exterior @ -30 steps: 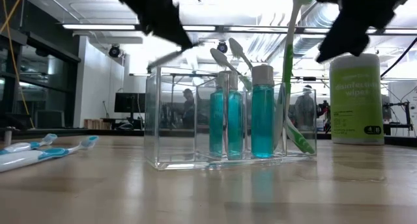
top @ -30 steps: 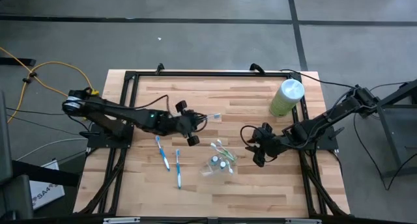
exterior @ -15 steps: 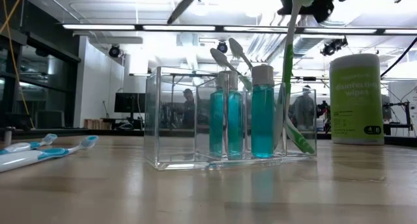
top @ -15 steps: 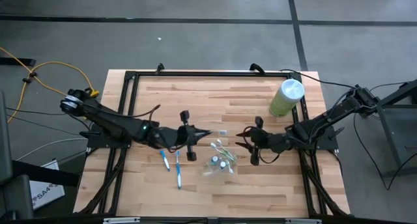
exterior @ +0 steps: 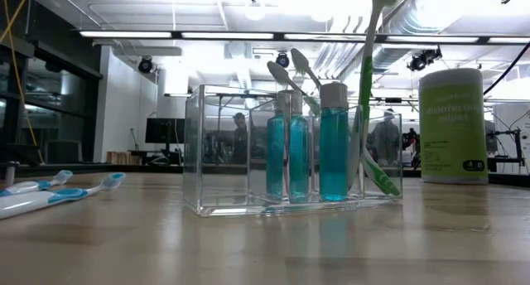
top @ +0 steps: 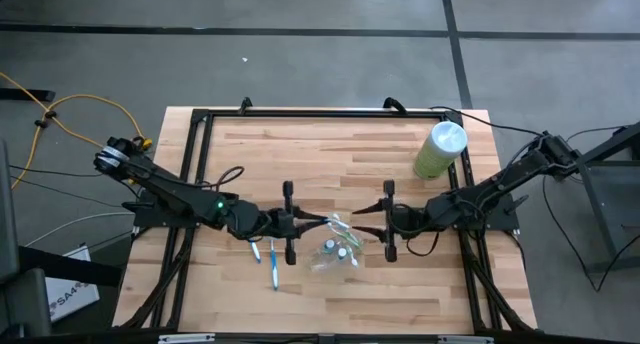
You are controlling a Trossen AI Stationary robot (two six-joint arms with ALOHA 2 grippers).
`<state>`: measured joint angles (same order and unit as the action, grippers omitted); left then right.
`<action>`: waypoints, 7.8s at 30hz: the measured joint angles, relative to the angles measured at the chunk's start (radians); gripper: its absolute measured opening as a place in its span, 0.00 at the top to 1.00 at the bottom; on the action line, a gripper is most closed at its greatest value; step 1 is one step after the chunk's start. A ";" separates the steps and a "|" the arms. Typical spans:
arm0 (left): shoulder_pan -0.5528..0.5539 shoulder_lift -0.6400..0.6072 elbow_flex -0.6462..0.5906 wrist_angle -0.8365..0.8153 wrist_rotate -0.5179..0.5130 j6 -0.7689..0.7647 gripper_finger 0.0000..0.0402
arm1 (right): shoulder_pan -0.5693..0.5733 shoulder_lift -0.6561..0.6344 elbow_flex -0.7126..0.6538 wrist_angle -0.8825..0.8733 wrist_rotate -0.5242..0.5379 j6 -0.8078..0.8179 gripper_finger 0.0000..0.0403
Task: Pick & Place toothbrushing station
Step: Put the top right blue toothbrush into the transparent organizer
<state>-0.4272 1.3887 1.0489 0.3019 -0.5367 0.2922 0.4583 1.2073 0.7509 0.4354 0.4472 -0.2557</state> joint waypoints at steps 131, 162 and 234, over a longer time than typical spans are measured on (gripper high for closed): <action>-0.024 0.148 0.000 0.192 -0.195 0.170 0.57 | -0.085 0.076 0.000 0.263 -0.246 -0.022 0.96; -0.351 0.148 0.000 0.025 -0.624 -0.177 0.56 | -0.051 0.500 0.222 0.270 -0.407 0.210 0.96; -0.350 0.148 0.000 -0.003 -0.647 -0.186 0.57 | 0.079 0.619 0.301 0.273 -0.054 0.291 0.96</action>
<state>-0.7773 1.5372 1.0492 0.2992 -1.1839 0.1060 0.5372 1.8262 1.0517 0.7089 0.3930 0.0353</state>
